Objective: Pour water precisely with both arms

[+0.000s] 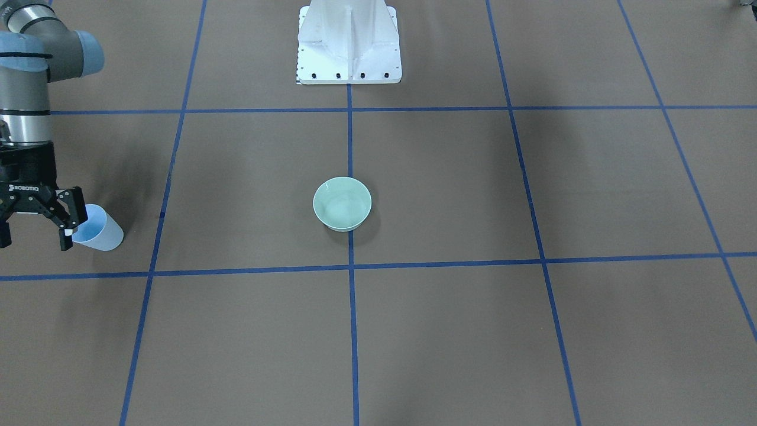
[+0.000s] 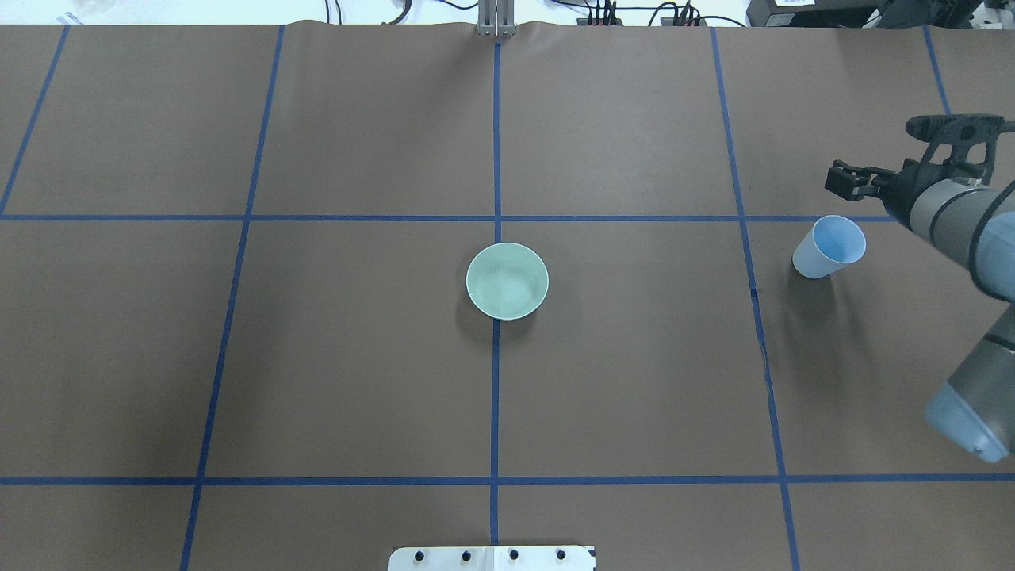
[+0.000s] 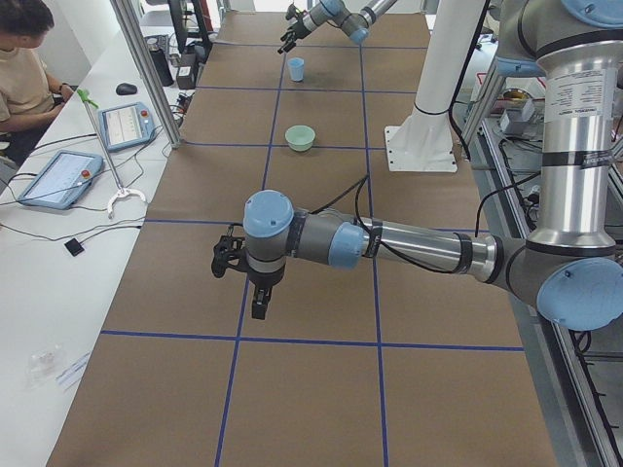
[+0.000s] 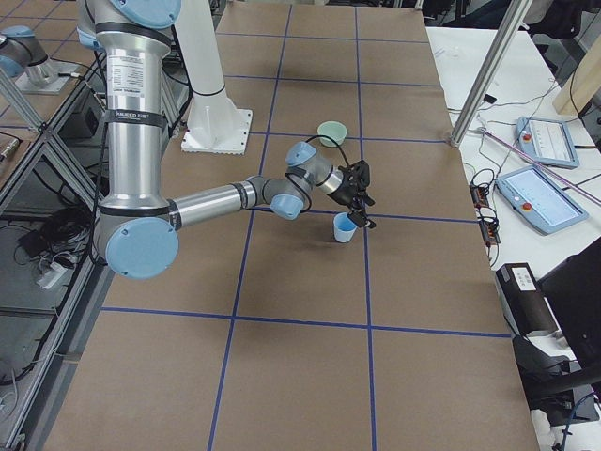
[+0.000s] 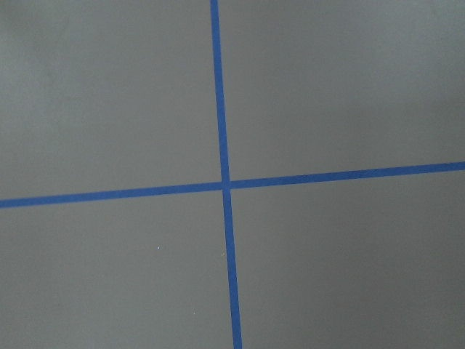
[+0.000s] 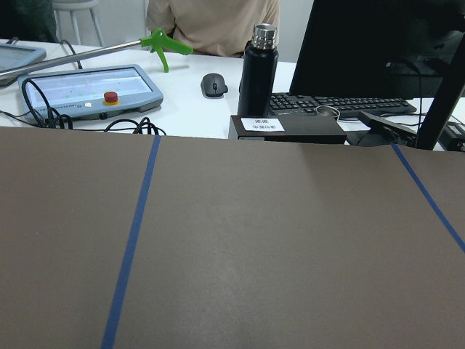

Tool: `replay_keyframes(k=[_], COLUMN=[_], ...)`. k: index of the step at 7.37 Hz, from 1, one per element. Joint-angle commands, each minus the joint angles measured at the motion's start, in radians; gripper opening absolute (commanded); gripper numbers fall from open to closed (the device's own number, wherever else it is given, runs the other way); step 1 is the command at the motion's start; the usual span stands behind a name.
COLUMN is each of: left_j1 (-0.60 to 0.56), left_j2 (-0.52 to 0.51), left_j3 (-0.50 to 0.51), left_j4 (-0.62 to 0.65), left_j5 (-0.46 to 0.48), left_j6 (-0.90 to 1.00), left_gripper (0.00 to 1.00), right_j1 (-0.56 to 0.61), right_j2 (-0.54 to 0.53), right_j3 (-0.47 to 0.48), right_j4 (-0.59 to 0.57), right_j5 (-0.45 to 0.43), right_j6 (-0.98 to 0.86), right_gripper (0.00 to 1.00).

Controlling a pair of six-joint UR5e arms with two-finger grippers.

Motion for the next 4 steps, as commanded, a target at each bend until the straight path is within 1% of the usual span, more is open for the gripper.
replay_keyframes(k=[1, 2, 3, 4], left_j1=[0.002, 0.006, 0.020, 0.082], left_j2=[-0.003, -0.001, 0.001, -0.002], left_j3=[0.003, 0.006, 0.008, 0.003], left_j4=[-0.111, -0.208, -0.284, -0.289], left_j5=[0.000, -0.008, -0.049, -0.060], left_j6=[-0.023, -0.022, -0.044, -0.102], left_gripper=[1.00, 1.00, 1.00, 1.00], right_j1=[0.213, 0.311, 0.383, 0.455], right_j2=[0.014, 0.037, 0.046, 0.071], right_j3=[-0.003, -0.006, -0.008, -0.020], right_j4=[-0.097, -0.200, -0.306, -0.416], right_j5=[0.340, 0.469, 0.560, 0.635], right_j6=[-0.193, -0.357, -0.521, -0.649], right_gripper=[1.00, 1.00, 1.00, 1.00])
